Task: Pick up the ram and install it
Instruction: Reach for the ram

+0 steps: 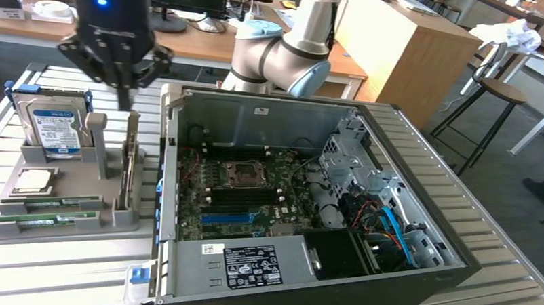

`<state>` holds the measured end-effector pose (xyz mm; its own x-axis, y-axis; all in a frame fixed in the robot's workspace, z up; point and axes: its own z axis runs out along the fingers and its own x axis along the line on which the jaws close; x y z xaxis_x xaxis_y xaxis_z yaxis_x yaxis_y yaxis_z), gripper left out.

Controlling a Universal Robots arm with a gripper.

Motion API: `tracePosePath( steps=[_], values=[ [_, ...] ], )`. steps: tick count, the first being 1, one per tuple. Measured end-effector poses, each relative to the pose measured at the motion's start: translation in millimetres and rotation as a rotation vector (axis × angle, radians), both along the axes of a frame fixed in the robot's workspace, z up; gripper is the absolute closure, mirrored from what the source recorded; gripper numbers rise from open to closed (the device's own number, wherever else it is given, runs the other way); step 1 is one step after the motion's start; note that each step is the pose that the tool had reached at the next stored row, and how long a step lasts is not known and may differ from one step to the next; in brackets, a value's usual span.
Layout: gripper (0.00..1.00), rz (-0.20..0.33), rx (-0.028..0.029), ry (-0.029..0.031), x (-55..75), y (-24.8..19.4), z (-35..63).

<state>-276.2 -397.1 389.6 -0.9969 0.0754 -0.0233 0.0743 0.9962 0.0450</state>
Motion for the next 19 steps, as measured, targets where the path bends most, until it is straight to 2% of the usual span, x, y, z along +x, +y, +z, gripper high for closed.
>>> tracePosePath(
  steps=[11, 19],
  values=[
    [0.90, 0.000, 0.0001, -0.0002, -49.6, 0.5, -3.1],
    [0.90, 0.000, 0.0001, 0.0016, -74.4, 1.0, -5.8]
  ],
)
